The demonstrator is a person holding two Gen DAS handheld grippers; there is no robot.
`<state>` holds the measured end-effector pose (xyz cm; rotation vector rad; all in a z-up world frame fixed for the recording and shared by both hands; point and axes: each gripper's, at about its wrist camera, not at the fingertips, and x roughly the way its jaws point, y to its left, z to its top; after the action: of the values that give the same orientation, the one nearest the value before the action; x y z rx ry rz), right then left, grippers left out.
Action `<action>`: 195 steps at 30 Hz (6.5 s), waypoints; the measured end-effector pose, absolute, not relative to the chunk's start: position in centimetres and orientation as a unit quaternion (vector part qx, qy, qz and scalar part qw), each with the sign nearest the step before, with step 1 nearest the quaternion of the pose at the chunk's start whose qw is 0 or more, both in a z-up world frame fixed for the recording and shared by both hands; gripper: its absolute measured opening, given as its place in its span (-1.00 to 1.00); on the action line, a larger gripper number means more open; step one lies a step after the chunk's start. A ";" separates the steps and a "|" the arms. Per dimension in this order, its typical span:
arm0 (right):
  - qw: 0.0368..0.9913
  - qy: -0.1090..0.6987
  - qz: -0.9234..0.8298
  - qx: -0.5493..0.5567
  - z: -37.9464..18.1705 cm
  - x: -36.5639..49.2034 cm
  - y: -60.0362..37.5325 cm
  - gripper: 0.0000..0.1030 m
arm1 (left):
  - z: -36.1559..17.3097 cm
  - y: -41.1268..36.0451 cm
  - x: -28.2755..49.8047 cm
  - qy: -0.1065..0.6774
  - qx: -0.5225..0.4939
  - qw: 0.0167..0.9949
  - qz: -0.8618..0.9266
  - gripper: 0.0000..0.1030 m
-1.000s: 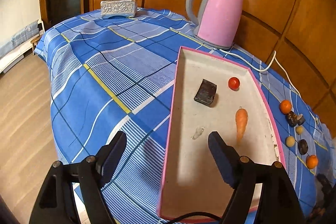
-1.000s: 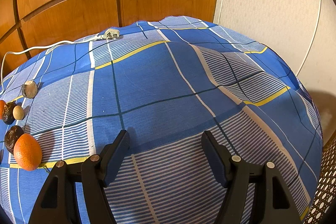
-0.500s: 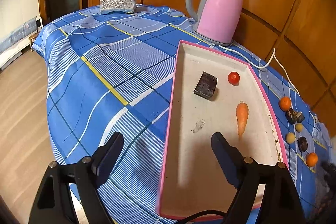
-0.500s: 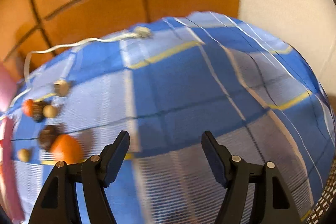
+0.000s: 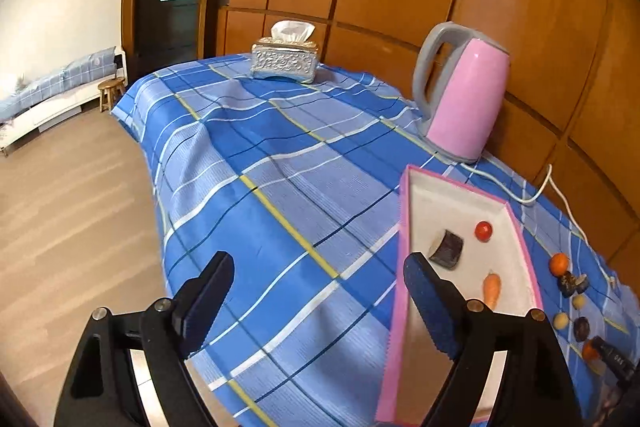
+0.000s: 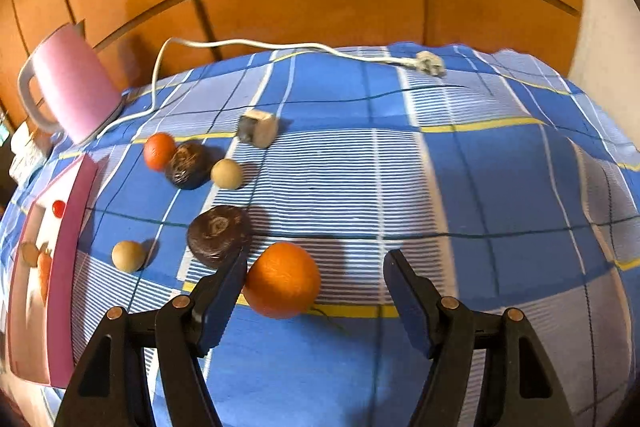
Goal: Organize fruits
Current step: 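Grasp the orange with the right gripper, then carry the orange into the tray beside the carrot and release, then move the left gripper toward the yellow potato on the bedspread, then close the left gripper on the yellow potato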
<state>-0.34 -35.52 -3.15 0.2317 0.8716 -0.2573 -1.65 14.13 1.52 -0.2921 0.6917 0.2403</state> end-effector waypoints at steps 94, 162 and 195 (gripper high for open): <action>0.906 0.419 -0.059 0.031 -0.7 -2.1 -29.0 0.10 | -3.1 8.0 -0.5 0.418 -0.121 0.899 0.037 0.72; 0.852 0.368 -0.347 0.134 -4.8 -7.9 -43.3 0.36 | -0.6 -15.3 6.0 0.450 0.019 0.851 -0.270 0.57; 0.852 0.366 -0.350 0.133 -4.9 -7.7 -43.0 0.38 | -2.4 -17.9 7.9 0.444 0.029 0.854 -0.270 -0.46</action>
<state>-7.75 -43.03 -4.95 0.2802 0.7702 -0.7378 7.86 -17.89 -2.38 0.0605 0.9330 -0.5683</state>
